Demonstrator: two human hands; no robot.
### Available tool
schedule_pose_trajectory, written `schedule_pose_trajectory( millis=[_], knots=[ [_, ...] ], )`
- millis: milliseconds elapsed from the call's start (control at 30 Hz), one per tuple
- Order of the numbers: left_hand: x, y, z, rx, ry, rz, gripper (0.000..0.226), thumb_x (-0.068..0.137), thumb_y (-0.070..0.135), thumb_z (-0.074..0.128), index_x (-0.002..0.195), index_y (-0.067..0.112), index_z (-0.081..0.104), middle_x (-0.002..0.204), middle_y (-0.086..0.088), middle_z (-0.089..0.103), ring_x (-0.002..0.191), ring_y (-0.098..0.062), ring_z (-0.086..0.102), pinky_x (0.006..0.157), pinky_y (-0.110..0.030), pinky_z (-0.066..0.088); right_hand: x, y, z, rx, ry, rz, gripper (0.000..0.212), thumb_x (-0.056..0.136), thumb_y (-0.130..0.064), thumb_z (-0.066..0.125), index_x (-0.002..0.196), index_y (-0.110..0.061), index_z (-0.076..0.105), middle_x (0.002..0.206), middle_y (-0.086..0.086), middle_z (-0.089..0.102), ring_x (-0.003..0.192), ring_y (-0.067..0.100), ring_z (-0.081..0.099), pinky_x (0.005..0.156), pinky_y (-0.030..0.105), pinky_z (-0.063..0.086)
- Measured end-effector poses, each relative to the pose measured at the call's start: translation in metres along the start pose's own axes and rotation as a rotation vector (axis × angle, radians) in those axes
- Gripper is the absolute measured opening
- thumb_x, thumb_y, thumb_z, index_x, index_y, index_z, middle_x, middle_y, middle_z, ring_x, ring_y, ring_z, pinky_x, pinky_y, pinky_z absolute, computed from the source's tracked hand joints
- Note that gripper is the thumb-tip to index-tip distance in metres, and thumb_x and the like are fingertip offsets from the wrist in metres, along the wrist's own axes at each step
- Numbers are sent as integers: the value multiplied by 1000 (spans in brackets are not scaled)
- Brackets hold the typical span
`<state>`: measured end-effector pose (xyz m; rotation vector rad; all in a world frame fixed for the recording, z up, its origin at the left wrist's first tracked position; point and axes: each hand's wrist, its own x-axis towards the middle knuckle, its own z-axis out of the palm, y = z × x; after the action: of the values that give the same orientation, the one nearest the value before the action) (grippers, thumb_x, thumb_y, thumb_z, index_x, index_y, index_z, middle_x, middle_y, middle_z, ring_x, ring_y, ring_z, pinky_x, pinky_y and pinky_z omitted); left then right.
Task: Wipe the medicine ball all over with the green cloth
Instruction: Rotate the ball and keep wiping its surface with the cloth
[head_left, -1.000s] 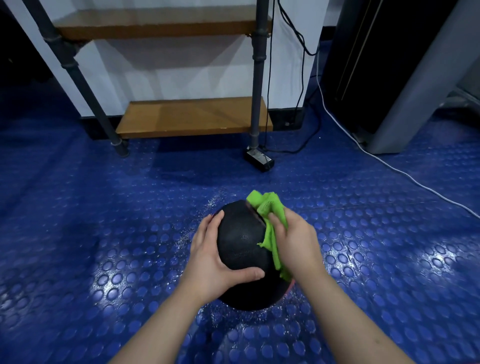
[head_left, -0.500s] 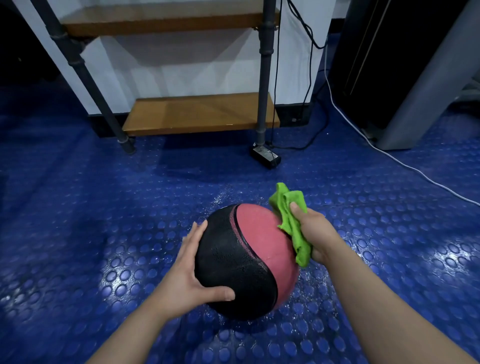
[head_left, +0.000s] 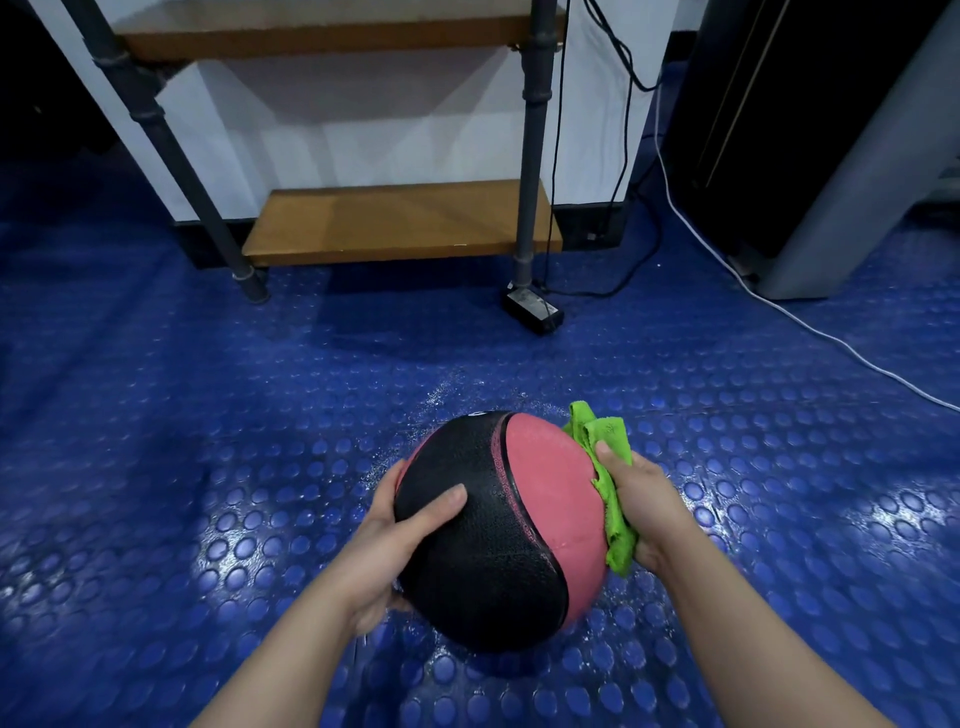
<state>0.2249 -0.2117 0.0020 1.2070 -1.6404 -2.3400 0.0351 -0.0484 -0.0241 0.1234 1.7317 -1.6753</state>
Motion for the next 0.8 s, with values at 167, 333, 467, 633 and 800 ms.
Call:
schedule_pose_trajectory(
  millis=[167,333,467,633,800],
  knots=[
    [6,8,15,25,-29,-28,85,58,57,84,131,57,41,130,18,55,111,-15,58,77,-55,57,-1,-9,-12,2,59,-57,24,97,-26,54,96,-6,67,83,14,70,72,26,64,74,40,53],
    [23,7,13,-10,-78,-68,80,50,59,85,121,61,51,128,13,63,117,-25,60,84,-65,52,1,-11,-14,-70,113,-136,25,97,-29,55,89,-11,71,81,11,71,73,24,63,78,44,52],
    [29,0,-1,-28,-131,-87,86,49,57,85,127,60,48,128,11,64,116,-24,62,82,-60,55,-2,-7,-5,-184,145,-174,31,96,-35,54,86,-7,66,85,19,69,71,24,61,79,51,53],
    [23,0,1,0,31,265,82,65,44,78,140,45,45,142,21,50,118,10,53,103,-27,42,-9,-9,9,-321,184,-247,33,96,-37,52,81,-9,63,80,14,68,73,29,62,80,49,52],
    [11,1,37,317,363,656,30,92,53,47,119,47,58,131,35,49,133,16,32,119,-26,23,-20,-10,18,-400,194,-274,35,95,-38,49,81,-8,60,75,10,64,71,27,59,78,46,50]
  ],
)
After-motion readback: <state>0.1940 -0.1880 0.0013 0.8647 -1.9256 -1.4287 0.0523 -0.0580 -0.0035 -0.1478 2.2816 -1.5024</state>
